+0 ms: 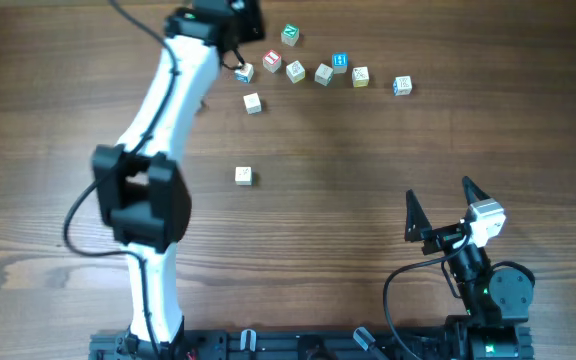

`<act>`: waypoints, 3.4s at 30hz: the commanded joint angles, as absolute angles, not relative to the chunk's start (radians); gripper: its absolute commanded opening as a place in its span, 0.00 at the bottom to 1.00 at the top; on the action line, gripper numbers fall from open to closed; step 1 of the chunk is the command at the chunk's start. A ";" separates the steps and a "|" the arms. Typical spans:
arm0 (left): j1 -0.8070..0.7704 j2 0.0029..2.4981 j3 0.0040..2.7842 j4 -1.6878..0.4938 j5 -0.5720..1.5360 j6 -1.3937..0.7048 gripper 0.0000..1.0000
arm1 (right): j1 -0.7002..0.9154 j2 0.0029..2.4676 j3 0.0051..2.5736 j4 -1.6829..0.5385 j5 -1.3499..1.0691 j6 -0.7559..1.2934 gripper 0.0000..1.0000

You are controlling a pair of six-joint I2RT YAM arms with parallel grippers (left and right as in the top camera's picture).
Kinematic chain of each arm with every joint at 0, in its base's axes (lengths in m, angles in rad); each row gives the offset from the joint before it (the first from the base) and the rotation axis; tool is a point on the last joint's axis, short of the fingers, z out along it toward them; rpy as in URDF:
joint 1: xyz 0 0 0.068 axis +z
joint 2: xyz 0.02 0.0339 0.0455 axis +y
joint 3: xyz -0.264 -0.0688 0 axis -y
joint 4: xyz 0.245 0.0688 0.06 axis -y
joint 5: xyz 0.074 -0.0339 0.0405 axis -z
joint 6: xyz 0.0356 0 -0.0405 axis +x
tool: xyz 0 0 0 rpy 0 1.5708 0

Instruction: Form a horizontal line

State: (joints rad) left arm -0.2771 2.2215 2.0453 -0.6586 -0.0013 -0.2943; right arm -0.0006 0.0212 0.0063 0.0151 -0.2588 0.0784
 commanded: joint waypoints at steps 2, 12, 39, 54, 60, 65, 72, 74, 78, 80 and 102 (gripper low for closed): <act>-0.346 2.279 2.048 -0.612 0.010 -0.291 0.04 | 0.004 0.014 0.006 0.021 -0.268 0.081 1.00; -0.402 2.429 2.046 -0.507 0.003 -0.292 0.50 | 0.004 0.014 0.006 0.021 -0.268 0.081 1.00; -0.408 2.497 2.046 -0.484 0.002 -0.303 0.46 | 0.004 0.014 0.006 0.021 -0.268 0.081 1.00; -0.408 2.491 2.046 -0.504 0.003 -0.300 0.32 | 0.004 0.014 0.006 0.021 -0.268 0.081 1.00; -0.408 2.409 2.046 -0.513 0.003 -0.295 0.31 | 0.004 0.014 0.006 0.021 -0.268 0.081 1.00; -0.408 2.278 2.046 -0.633 0.003 -0.295 0.29 | 0.004 0.014 0.006 0.021 -0.268 0.081 1.00; -0.408 2.044 2.046 -0.950 0.004 -0.291 0.29 | 0.004 0.014 0.006 0.021 -0.268 0.081 1.00; -0.409 2.015 2.046 -1.070 0.004 -0.292 0.31 | 0.004 0.014 0.006 0.021 -0.268 0.082 1.00; -0.409 2.018 2.046 -1.270 0.003 -0.291 0.33 | 0.004 0.014 0.006 0.021 -0.268 0.081 1.00; -0.409 2.018 2.046 -1.339 0.004 -0.293 0.34 | 0.004 0.014 0.006 0.021 -0.268 0.081 1.00; -0.519 2.032 1.653 -1.078 0.025 -0.450 0.43 | 0.004 0.014 0.006 0.021 -0.268 0.081 1.00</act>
State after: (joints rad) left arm -0.5209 2.0270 1.6630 -1.0897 0.0498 -0.4042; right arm -0.0006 0.0212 0.0063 0.0154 -0.2588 0.0784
